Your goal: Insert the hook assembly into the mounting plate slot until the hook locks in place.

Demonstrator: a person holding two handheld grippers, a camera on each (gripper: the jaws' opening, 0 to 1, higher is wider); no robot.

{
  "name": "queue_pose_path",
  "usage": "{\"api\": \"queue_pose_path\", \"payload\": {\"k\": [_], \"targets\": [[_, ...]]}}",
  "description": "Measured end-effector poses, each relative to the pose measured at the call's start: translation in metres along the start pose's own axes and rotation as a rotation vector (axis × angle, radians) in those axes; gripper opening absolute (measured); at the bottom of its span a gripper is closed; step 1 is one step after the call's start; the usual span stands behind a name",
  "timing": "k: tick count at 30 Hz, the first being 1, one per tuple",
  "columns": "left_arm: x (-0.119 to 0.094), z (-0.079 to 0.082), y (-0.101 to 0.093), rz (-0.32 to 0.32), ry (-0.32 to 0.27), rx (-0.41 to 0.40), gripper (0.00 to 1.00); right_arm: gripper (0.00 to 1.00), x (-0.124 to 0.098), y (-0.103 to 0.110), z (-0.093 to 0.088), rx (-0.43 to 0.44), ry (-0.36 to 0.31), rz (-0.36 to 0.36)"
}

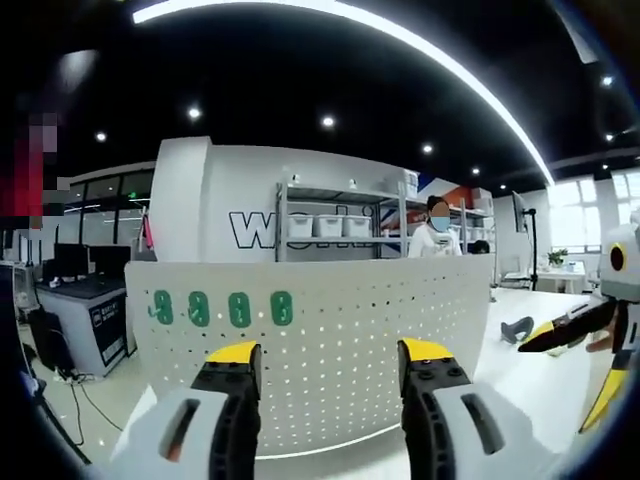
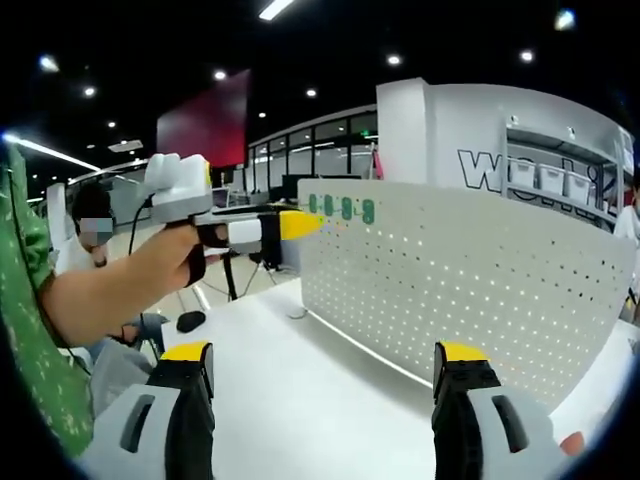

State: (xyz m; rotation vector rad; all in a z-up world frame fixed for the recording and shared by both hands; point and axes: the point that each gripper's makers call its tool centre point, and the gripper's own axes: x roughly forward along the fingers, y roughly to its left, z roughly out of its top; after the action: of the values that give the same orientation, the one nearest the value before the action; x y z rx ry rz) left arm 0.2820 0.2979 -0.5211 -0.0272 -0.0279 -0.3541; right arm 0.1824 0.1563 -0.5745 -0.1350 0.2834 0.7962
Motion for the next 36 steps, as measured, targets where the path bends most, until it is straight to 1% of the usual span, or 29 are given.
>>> {"api": "queue_pose_path", "payload": {"k": [4,12,15,19,20,29,35,36], "targets": [[-0.013,-0.001,-0.001,-0.002,0.000,-0.002,0.58,0.93,0.000,0.005,0.002,-0.002,-0.004,0.004],[-0.046,-0.002,0.000,0.001,-0.003,-0.022,0.60,0.93,-0.004,0.017,0.004,-0.008,-0.010,0.011],[-0.063,-0.004,0.000,0.003,-0.001,-0.012,0.60,0.93,-0.005,0.022,0.006,-0.007,-0.016,0.014],[-0.083,-0.009,0.003,0.001,0.015,-0.021,0.62,0.93,-0.006,0.027,0.007,-0.004,-0.021,0.015],[-0.085,-0.008,0.003,0.002,0.014,-0.021,0.63,0.93,-0.006,0.029,0.007,-0.003,-0.022,0.015],[-0.130,-0.009,0.011,0.022,0.011,-0.009,0.67,0.93,-0.011,0.038,0.007,0.005,-0.037,0.009],[-0.150,-0.016,0.012,0.025,0.033,-0.012,0.70,0.93,-0.014,0.042,0.008,0.013,-0.053,0.006],[-0.153,-0.016,0.012,0.029,0.028,-0.015,0.71,0.93,-0.014,0.043,0.011,0.017,-0.071,0.007]]}}
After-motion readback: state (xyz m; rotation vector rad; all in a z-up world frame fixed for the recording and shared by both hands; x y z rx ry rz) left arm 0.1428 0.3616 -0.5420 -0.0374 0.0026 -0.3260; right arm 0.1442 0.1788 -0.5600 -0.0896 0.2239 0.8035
